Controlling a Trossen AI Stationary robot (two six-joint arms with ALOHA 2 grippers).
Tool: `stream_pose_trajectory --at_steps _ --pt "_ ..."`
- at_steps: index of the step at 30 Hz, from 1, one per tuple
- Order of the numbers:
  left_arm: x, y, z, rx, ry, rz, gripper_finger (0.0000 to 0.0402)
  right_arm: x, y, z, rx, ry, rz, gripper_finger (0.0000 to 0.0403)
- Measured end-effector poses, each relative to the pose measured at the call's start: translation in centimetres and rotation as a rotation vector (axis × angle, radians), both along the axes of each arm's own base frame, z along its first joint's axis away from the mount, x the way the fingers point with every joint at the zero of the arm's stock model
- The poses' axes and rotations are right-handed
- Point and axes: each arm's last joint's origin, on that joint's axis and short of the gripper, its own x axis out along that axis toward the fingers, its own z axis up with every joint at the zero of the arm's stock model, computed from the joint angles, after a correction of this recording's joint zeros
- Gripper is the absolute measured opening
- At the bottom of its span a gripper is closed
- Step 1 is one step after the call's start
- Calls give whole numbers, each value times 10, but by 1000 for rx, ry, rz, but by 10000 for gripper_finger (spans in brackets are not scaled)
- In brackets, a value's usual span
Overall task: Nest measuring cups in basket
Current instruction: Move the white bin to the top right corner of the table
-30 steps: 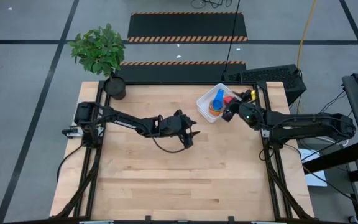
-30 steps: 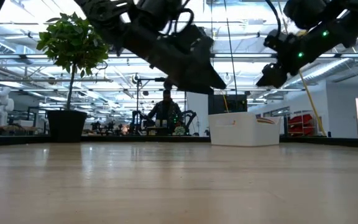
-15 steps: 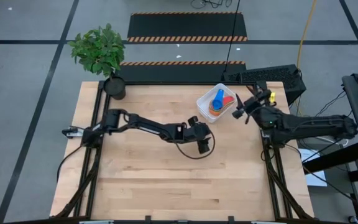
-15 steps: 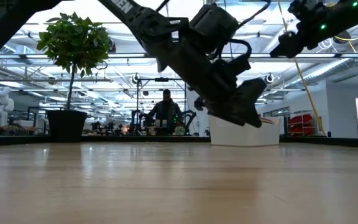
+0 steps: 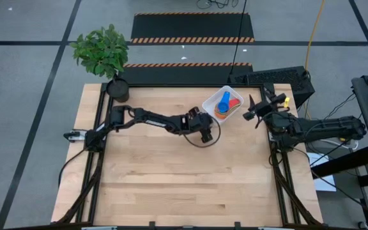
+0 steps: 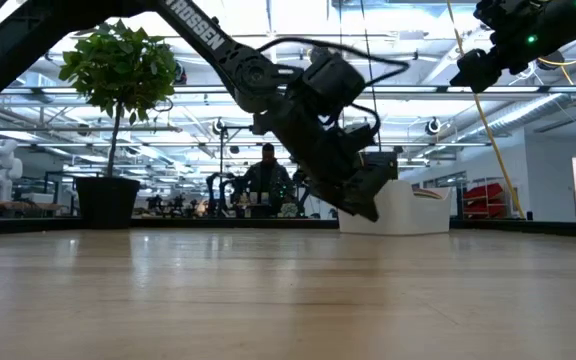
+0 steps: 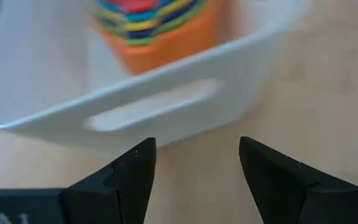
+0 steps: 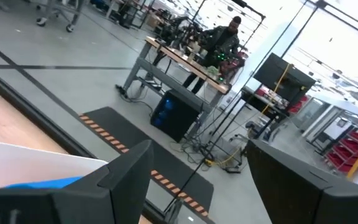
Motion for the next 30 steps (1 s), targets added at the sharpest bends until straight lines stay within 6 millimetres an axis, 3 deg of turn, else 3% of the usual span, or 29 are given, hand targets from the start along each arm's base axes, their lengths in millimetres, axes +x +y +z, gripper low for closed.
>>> stream_pose_trajectory --at_steps 6,12,18,26,30 --pt "0 30 6 14 -85 62 234 0 2 0 -5 13 12 254" --pt "0 48 12 65 -135 62 234 0 2 0 -7 16 13 254" --pt "1 69 23 61 -256 -13 234 0 2 0 -13 35 14 254" --pt "-3 85 24 67 -267 4 234 0 2 3 -28 40 10 254" --pt "-2 71 22 72 -190 -39 234 1 2 5 -32 32 10 254"
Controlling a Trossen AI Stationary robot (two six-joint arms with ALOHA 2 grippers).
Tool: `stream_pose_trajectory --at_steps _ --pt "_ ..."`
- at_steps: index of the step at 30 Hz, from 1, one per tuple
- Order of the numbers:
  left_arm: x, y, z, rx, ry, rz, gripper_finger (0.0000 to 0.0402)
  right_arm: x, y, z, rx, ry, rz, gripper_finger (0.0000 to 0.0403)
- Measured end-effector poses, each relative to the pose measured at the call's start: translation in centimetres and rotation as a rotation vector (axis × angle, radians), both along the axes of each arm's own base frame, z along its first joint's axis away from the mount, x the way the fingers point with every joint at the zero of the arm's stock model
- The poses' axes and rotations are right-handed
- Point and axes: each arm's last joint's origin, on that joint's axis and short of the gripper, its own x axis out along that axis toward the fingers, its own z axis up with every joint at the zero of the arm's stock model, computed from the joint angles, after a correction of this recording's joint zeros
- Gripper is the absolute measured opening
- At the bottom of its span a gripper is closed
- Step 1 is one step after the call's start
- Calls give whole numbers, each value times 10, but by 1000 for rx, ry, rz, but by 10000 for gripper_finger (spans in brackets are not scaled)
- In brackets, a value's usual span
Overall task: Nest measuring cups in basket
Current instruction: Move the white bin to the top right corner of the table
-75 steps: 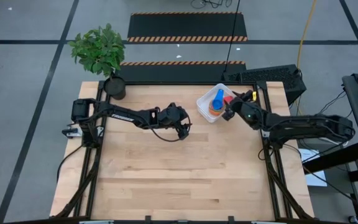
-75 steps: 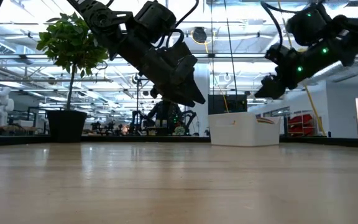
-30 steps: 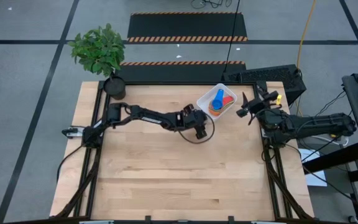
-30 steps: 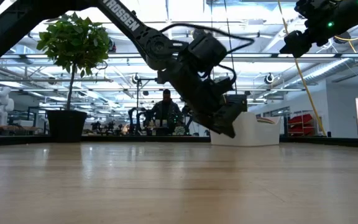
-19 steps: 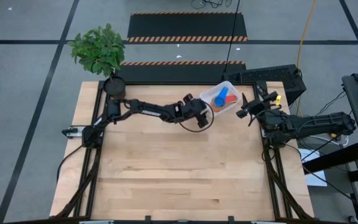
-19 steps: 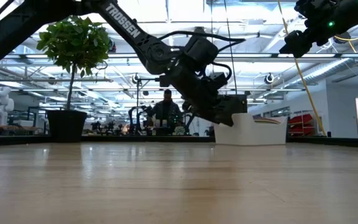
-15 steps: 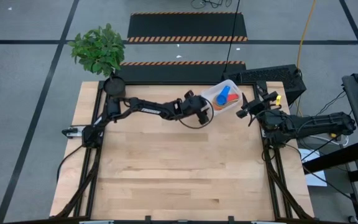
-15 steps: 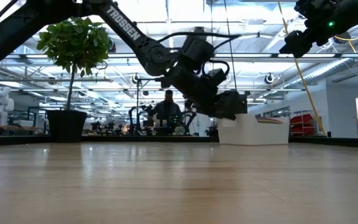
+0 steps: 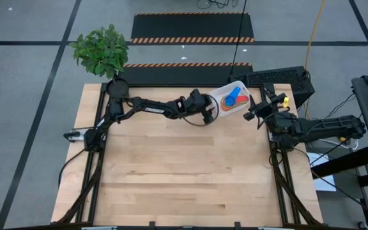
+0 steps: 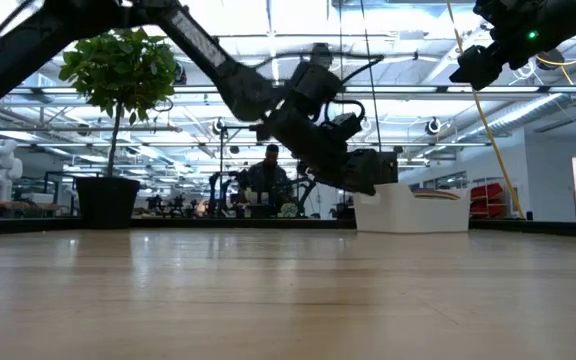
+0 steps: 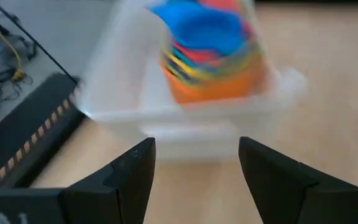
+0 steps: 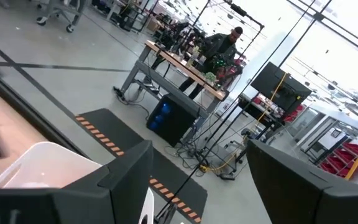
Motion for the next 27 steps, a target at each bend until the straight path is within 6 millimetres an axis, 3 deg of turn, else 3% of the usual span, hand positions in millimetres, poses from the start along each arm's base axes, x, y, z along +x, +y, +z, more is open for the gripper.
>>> stream_pose_trajectory --at_steps 6,11,18,22,27 --pt "1 -50 16 86 135 -60 234 -2 -1 0 -15 33 -55 254" --pt "3 -65 6 59 154 -73 201 -2 1 1 -12 17 -58 254" --pt "9 -42 24 -33 57 -9 23 -1 7 9 -12 -57 -13 254" --pt "14 -21 25 -129 4 18 11 -1 8 12 -21 -60 1 254" --pt "22 -8 -6 -209 99 65 4 -1 11 13 -30 -39 20 254"
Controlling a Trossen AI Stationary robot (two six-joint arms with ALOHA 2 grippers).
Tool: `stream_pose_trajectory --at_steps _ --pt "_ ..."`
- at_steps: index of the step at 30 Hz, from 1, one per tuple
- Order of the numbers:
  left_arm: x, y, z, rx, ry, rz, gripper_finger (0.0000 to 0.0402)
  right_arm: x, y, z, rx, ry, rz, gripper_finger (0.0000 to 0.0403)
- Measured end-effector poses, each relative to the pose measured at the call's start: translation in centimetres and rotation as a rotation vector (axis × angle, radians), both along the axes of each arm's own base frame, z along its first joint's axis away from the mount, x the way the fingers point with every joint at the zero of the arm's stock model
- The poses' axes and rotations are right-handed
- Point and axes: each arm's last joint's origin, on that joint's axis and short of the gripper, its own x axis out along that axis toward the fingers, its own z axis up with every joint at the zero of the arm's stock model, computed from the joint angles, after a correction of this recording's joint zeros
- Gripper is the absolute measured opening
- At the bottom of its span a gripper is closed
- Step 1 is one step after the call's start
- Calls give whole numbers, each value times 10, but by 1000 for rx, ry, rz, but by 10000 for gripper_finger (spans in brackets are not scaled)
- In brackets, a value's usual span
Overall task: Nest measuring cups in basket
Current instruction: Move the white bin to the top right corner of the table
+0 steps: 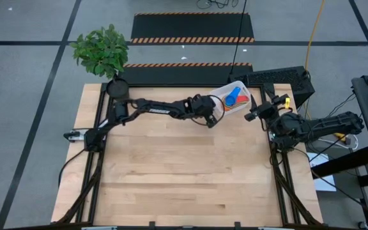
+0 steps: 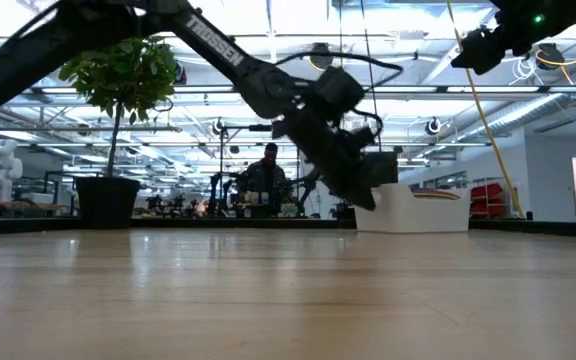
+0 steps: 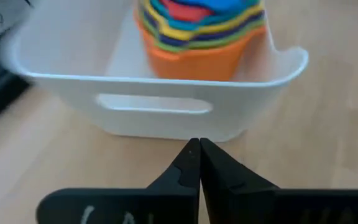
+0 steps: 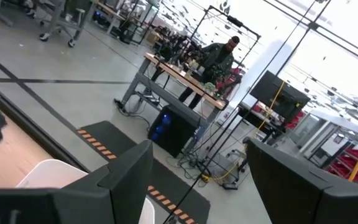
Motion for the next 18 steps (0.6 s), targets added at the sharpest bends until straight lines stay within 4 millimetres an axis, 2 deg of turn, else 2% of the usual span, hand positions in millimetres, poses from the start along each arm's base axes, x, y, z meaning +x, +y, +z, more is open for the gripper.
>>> stream_pose_trajectory --at_steps 7,12,18 --pt "24 -7 -15 13 10 -13 3 0 1 1 -6 9 10 254" --pt "37 10 -19 38 -16 20 2 0 1 1 -6 9 9 254" --pt "42 31 -31 16 -39 83 4 0 1 1 -9 19 6 254"
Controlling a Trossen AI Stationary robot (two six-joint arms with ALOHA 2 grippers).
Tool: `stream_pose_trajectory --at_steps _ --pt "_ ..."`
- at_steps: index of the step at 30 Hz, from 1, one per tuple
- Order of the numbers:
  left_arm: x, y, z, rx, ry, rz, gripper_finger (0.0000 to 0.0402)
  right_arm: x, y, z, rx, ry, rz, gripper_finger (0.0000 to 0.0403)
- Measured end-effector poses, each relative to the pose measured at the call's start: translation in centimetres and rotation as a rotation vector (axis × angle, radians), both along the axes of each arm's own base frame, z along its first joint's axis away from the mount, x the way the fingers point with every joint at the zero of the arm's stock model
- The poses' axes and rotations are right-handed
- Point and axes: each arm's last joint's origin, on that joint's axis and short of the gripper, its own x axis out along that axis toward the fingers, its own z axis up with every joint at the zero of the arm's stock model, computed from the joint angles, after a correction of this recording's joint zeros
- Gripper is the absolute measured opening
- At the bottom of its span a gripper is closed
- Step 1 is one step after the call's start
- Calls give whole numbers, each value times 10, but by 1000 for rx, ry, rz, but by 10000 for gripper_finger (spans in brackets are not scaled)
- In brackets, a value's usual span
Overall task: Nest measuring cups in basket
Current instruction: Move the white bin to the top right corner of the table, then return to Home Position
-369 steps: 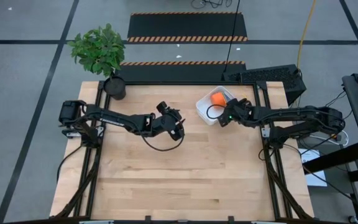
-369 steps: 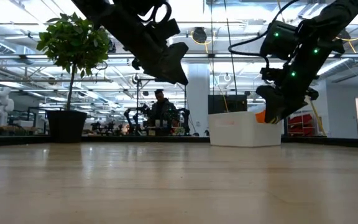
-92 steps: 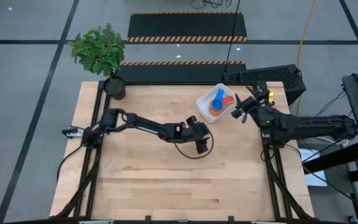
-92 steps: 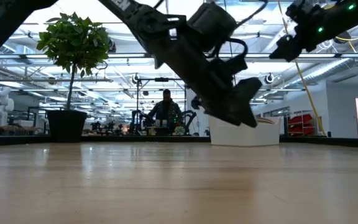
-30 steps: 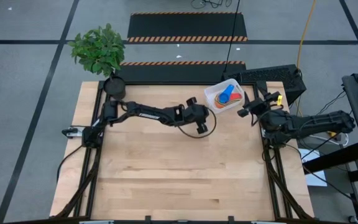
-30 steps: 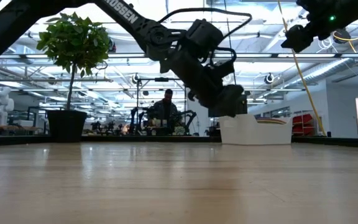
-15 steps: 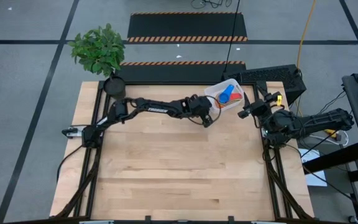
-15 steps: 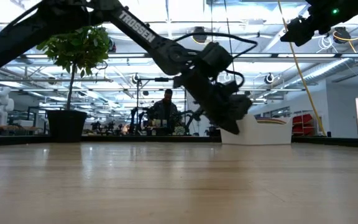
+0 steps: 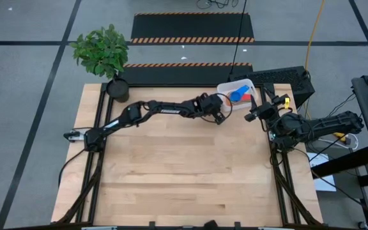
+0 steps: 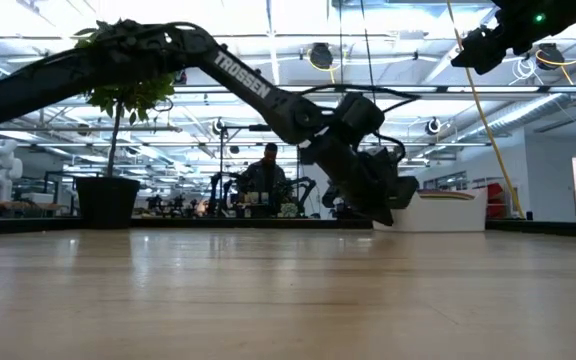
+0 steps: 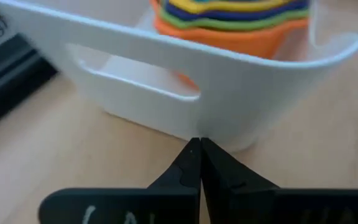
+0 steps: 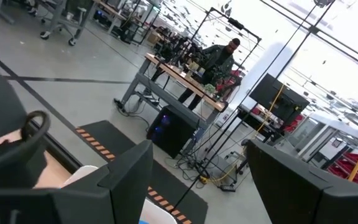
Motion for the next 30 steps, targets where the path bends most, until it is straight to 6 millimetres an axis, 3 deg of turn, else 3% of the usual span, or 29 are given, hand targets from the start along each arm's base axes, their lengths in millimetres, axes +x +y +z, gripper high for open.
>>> stream_pose_trajectory --at_steps 8,14,17,24,30 --pt "9 9 15 13 -224 -22 2 0 0 0 0 1 0 254" --pt "9 5 12 9 -190 -38 4 0 0 0 0 0 0 254" --pt "9 -6 18 18 -140 -77 4 0 0 0 0 0 -1 254" --pt "1 -51 99 157 -90 -201 5 0 2 0 16 -42 16 254" --pt "-23 -79 140 149 67 -265 5 3 12 -3 45 -91 123 254"
